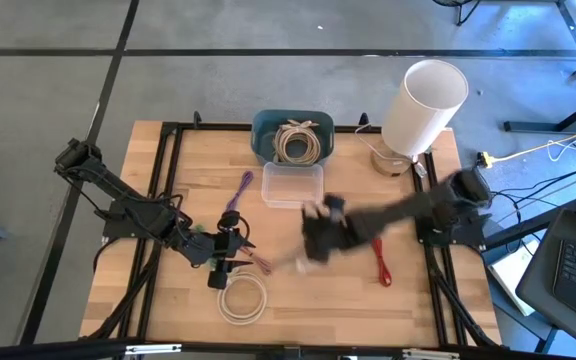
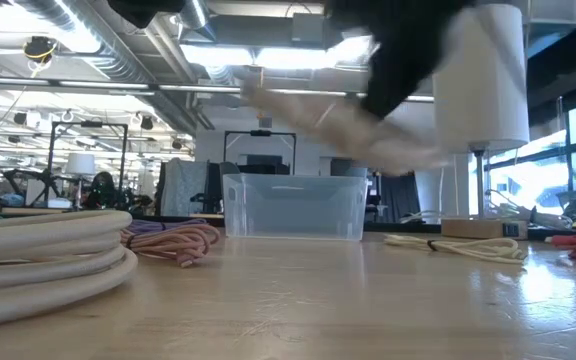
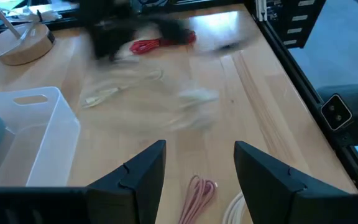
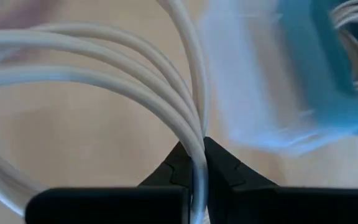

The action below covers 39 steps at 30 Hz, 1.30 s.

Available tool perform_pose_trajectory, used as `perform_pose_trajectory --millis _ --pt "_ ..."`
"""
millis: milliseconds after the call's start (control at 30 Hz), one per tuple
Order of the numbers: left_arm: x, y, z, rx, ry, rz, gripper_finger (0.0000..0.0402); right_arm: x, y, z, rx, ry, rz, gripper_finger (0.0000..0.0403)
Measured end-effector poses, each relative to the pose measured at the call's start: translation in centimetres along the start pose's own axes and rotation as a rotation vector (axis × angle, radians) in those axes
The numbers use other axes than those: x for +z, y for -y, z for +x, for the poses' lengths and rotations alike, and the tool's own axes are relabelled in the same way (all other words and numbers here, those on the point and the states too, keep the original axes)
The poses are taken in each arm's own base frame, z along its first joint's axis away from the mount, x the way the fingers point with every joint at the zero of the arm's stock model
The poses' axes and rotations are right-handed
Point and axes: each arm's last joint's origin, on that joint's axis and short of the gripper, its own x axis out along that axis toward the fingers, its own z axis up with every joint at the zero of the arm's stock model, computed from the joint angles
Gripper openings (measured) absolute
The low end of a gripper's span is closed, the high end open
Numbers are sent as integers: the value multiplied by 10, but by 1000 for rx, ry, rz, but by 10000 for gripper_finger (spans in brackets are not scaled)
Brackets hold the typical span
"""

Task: Pick & Place USB Port
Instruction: Put the brown HDMI cable into the blue bin

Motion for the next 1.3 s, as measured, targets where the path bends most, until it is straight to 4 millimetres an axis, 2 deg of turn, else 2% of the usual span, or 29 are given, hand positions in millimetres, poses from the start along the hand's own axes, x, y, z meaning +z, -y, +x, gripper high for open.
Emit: perform_pose_trajectory --millis 100,200,300,500,633,700,800,900,1000,1167,1300 --pt "0 0 0 0 0 0 184 26 59 25 -34 -44 28 15" --pt "-1 2 -1 -8 -3 -9 184 50 112 32 -49 -32 85 15" --pt "-1 2 -1 -12 -8 -5 184 75 151 22 -77 43 101 15" --pt "1 -1 0 18 10 60 184 116 210 -16 -183 248 116 15" --pt "8 -9 3 98 71 96 184 123 243 -21 -135 341 125 15" --pt "12 -13 4 115 99 111 184 119 260 -15 -102 338 142 15" --pt "17 -19 6 128 128 121 184 111 287 3 -82 307 186 15" --pt "20 -27 9 156 144 130 184 102 306 32 -55 246 213 15" --pt "21 -37 12 176 133 134 184 97 316 64 -40 203 193 15" --pt "10 -56 20 216 84 114 184 85 317 120 -13 90 158 15" --pt "3 -68 25 254 54 84 184 78 315 145 -8 32 143 15"
